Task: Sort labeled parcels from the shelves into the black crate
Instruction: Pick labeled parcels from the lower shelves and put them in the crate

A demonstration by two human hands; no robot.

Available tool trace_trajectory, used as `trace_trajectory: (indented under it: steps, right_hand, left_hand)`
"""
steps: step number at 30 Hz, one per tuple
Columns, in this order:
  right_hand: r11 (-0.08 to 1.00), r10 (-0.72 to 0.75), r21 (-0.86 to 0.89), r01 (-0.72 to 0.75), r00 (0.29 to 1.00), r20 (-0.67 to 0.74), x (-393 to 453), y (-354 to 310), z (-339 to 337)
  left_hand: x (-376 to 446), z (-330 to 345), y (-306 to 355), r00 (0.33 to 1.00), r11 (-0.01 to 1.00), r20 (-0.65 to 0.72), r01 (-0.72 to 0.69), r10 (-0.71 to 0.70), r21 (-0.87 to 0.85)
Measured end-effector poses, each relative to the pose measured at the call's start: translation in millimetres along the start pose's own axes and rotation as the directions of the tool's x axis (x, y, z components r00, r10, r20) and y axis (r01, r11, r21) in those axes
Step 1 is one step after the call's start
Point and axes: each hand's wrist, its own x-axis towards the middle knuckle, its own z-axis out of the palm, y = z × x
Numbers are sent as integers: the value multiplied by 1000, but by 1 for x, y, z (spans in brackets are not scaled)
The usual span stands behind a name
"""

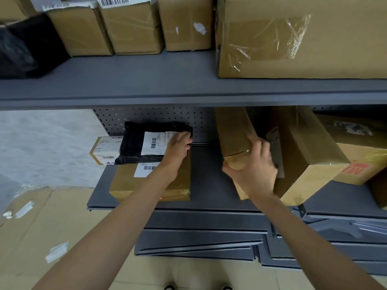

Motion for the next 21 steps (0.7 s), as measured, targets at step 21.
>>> trace_trajectory:
  steps: [21]
  right_hand:
    - [563,513,760,-325,858,-12,-10,15,-47]
  left_hand:
    - [1,-4,-59,831,897,466,414,-304,-152]
